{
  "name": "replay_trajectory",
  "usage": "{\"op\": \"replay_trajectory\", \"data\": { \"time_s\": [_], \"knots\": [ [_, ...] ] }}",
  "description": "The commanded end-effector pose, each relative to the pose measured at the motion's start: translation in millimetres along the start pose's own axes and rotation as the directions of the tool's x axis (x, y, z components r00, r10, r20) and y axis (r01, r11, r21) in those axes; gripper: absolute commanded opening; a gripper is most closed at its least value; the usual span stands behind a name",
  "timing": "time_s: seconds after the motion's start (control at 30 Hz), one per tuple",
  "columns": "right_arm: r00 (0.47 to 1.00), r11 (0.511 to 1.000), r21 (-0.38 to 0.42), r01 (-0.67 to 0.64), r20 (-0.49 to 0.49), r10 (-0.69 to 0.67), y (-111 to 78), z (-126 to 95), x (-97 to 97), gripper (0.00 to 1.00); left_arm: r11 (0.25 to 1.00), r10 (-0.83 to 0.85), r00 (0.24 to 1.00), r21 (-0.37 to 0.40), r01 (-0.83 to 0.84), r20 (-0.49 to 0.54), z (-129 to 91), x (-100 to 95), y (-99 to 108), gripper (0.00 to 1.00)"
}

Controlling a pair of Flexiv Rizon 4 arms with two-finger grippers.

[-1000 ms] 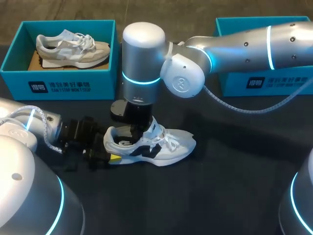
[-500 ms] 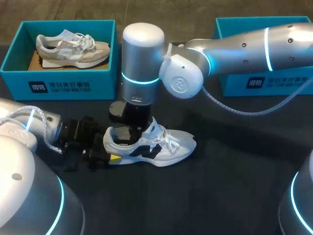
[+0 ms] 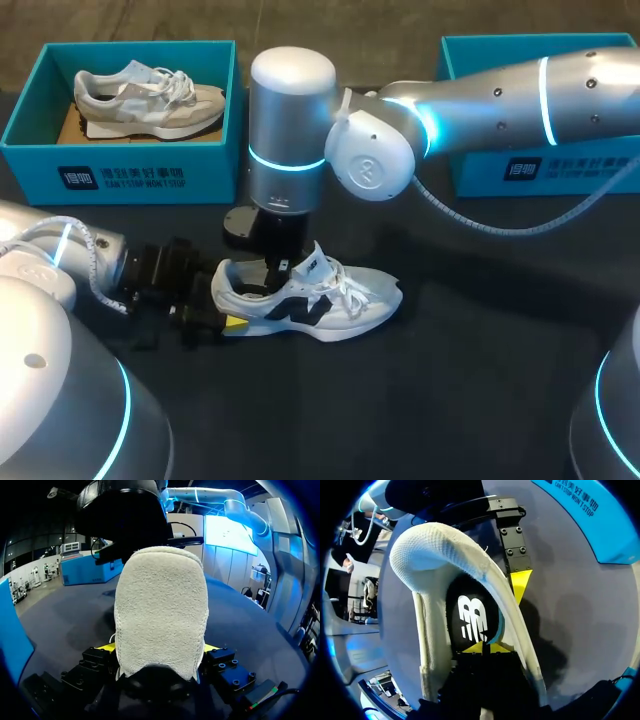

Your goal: Take the shoe out of the shoebox, open the shoe tongue, remove and reinsert the insole, then place the shoe into the shoebox

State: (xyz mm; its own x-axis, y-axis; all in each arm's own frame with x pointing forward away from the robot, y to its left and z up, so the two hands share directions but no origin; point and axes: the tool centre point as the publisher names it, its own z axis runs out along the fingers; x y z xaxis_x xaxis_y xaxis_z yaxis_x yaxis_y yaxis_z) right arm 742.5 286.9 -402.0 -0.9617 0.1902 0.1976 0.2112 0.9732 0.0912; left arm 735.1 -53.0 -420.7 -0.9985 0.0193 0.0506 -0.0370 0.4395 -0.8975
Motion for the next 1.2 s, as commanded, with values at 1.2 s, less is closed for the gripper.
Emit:
{"op": "replay_trajectory", "data": {
  "time_s": [1.2],
  "knots": [
    [0.986, 0.95, -0.277, 0.143, 0.122, -0.113, 4.1, -86.5, -12.1, 0.0, 1.0, -0.001, 1.0, -0.002, 0.001, 0.001, 1.4, -0.5, 0.2, 0.0]
  ]
}}
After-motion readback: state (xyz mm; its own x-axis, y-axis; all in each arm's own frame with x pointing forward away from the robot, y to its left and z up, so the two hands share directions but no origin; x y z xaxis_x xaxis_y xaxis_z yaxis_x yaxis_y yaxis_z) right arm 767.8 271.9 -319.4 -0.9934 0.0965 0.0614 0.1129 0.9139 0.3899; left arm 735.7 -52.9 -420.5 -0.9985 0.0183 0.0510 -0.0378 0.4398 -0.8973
